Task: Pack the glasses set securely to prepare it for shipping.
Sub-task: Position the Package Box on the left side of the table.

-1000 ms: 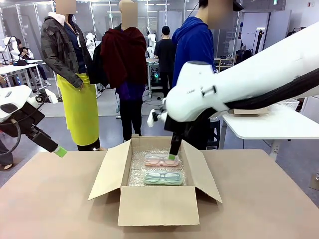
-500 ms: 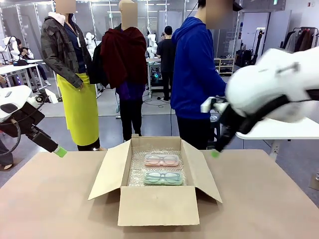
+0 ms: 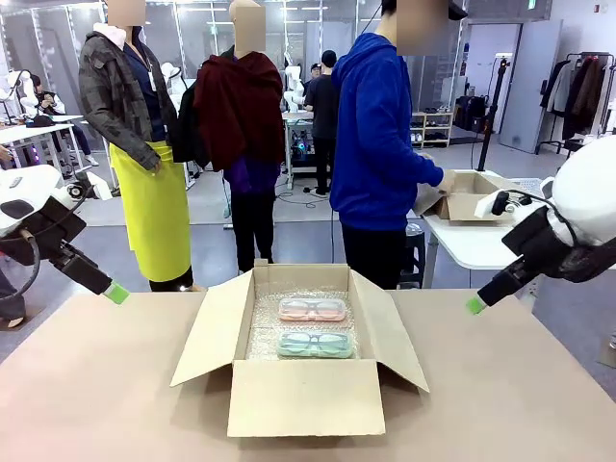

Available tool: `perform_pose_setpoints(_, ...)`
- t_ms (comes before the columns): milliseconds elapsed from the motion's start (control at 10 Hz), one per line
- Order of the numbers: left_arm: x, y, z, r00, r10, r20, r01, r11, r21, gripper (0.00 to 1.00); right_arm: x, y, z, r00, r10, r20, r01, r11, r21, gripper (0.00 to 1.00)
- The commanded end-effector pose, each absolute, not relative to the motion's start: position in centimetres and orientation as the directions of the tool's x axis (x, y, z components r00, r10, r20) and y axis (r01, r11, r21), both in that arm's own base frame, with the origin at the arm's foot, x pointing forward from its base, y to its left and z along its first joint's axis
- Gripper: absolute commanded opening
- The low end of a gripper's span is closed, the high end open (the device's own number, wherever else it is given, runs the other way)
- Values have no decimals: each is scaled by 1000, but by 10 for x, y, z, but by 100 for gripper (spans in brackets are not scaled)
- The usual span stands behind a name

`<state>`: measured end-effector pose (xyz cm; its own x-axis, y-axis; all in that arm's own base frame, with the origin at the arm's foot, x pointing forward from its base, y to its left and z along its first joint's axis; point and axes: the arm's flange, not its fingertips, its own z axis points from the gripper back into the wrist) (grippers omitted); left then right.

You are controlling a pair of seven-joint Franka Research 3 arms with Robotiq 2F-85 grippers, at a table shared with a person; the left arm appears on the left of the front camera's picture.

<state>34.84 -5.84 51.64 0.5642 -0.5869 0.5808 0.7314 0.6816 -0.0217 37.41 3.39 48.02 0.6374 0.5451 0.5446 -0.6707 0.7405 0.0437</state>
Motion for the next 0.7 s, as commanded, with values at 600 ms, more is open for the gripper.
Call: perform_pose_setpoints(600,475,-42,450,885,-280,372,459,655,-601,100,374,39,479,637,560,530,-675,737,34,100)
